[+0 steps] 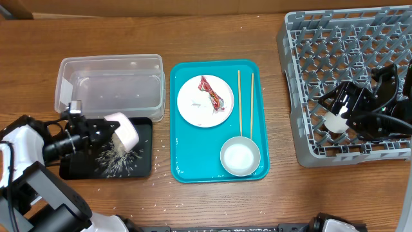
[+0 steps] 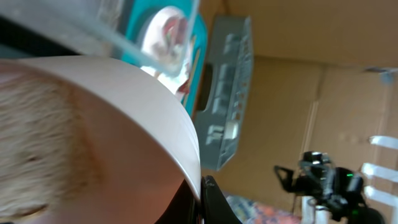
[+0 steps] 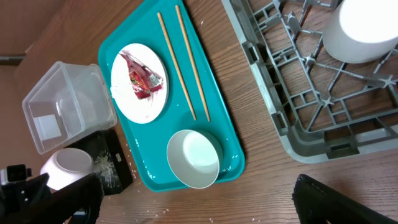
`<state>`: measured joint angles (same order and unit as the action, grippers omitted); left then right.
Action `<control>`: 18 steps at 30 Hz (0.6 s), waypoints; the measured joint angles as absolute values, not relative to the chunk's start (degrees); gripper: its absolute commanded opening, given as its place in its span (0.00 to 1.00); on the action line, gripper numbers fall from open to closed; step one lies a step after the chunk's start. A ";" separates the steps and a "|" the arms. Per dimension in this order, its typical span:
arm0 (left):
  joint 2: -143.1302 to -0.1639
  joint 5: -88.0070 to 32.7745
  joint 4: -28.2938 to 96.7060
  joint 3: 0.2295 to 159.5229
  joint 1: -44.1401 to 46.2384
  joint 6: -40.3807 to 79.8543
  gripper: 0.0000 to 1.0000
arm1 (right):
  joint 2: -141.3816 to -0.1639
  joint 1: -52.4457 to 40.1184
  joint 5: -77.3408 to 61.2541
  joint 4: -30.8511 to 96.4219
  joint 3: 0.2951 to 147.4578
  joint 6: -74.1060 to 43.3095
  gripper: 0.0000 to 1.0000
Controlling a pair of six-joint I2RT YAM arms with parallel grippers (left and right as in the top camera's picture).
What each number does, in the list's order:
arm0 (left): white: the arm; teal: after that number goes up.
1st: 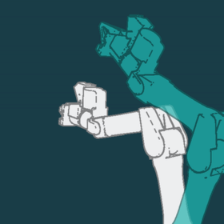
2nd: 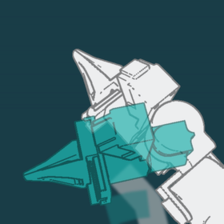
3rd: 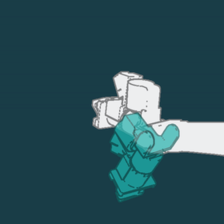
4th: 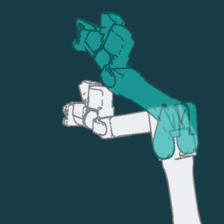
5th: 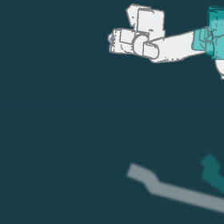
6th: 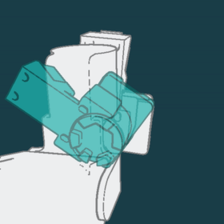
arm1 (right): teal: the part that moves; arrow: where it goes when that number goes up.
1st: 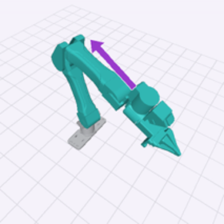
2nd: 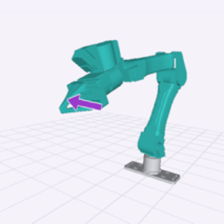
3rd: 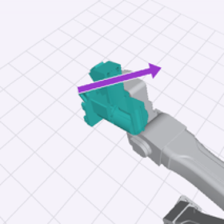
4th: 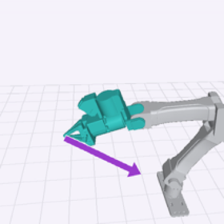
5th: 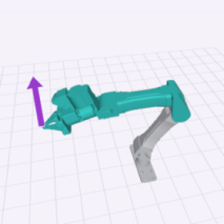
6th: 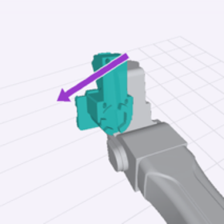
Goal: Sort waste into correct bins and load items into the dishwasher
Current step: 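Tip the rice out of the pink bowl onto the black tray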
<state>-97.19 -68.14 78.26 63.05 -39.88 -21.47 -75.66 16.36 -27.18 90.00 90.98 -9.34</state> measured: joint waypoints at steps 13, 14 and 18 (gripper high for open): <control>-97.30 -74.63 87.83 63.02 -42.63 -31.44 0.04 | -75.66 16.36 -27.18 90.06 90.98 -9.34 1.00; -97.30 -74.96 88.40 63.02 -42.63 -33.54 0.04 | -75.66 16.36 -27.20 90.17 90.98 -9.34 1.00; -97.58 -73.43 84.03 63.02 -42.63 -33.39 0.04 | -75.66 16.36 -27.18 90.50 90.98 -9.34 1.00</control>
